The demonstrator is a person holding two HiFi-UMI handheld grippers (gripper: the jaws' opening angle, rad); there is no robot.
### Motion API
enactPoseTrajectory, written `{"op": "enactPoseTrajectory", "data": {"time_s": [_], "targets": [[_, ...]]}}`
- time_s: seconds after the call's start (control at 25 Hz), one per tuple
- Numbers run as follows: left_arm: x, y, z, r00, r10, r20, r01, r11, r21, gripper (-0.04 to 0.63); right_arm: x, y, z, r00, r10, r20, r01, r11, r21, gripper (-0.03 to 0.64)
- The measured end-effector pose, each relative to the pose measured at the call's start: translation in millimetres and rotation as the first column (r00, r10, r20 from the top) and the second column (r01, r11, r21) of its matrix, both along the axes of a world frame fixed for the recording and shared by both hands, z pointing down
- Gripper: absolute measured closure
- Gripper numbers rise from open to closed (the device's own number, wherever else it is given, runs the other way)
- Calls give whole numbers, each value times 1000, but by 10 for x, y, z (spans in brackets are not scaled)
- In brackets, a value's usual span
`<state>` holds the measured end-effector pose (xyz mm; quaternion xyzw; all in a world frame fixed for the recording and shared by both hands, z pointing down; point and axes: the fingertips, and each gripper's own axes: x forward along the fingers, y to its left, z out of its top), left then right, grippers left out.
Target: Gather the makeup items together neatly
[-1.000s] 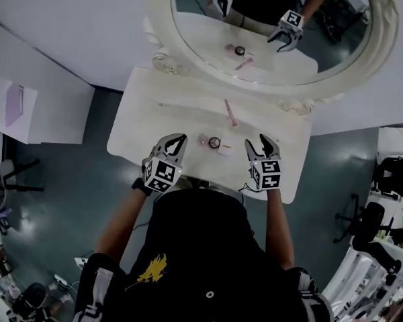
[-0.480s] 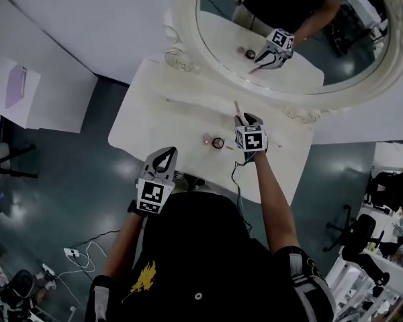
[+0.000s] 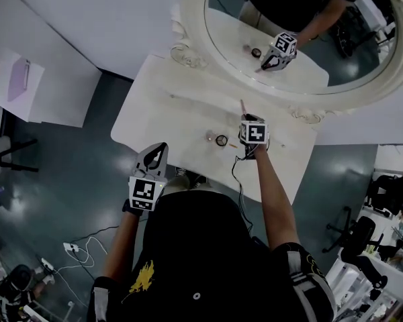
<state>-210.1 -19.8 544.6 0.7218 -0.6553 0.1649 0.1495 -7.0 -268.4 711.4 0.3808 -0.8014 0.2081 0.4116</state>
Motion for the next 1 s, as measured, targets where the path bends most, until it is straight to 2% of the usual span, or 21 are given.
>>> {"op": "enactPoseTrajectory", "data": {"time_s": [0.36,0.6,0.8,1.0], "targets": [[141,-97,-37,995,95,11,-95,995,-10,583,324,294,-58,983,147,113,-142,989,-47,554],[503,-332,-105,975,222,-7,-222,975,11,583,633,452,-198,915,320,246,-309,947,-84,555],[777,-584,-94,953,303,-1,-302,953,16,583,851,658,-217,873,394,289,-381,919,-101,555],[908,-790,-88,944,330,-15,-329,944,36,583,1001,919,-167,845,449,292,-435,893,-115,555]]}}
